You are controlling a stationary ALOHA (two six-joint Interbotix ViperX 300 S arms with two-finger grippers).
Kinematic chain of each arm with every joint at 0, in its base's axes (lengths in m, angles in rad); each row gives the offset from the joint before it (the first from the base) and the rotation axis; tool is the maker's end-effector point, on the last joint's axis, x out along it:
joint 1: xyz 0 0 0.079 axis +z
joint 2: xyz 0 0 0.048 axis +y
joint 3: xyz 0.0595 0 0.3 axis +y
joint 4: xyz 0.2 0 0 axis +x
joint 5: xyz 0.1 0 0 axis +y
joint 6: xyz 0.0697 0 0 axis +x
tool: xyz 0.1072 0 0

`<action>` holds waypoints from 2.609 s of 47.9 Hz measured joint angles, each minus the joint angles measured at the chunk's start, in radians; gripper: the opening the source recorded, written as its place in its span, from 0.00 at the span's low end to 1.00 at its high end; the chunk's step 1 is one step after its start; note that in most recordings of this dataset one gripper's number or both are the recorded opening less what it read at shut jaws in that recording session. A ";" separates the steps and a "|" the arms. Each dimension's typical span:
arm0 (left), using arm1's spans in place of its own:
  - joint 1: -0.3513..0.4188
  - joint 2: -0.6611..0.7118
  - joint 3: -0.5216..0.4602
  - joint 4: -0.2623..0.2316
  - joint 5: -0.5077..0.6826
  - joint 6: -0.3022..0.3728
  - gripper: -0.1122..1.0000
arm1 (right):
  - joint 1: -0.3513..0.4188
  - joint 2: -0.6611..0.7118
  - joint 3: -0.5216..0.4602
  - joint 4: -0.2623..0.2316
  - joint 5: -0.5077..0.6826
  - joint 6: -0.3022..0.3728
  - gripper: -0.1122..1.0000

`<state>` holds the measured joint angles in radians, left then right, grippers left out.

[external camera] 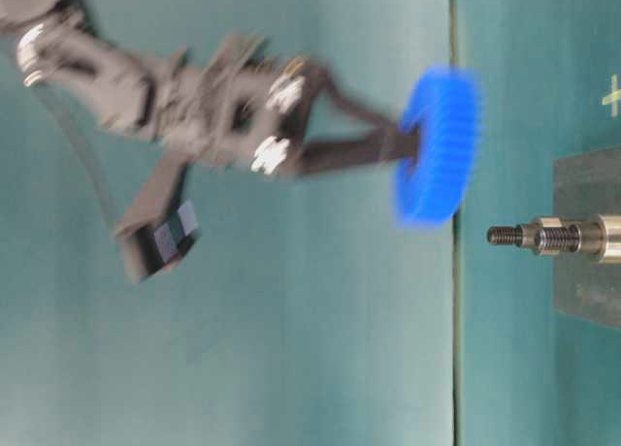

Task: Fit the large gear onto the shaft.

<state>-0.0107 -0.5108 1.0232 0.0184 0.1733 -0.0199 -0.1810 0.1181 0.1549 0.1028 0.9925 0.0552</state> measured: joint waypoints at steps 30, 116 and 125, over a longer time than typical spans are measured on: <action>0.000 -0.002 0.012 0.000 -0.002 -0.014 0.10 | -0.034 0.209 -0.196 -0.031 0.057 0.002 0.55; 0.000 0.000 0.031 0.000 -0.061 -0.026 0.10 | -0.049 0.242 -0.209 -0.032 0.083 0.003 0.74; 0.000 0.000 0.031 0.000 -0.063 -0.026 0.10 | -0.044 0.242 -0.224 -0.031 0.106 0.003 0.74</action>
<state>-0.0107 -0.5108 1.0538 0.0184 0.1104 -0.0460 -0.2255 0.3605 -0.0690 0.0721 1.0983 0.0583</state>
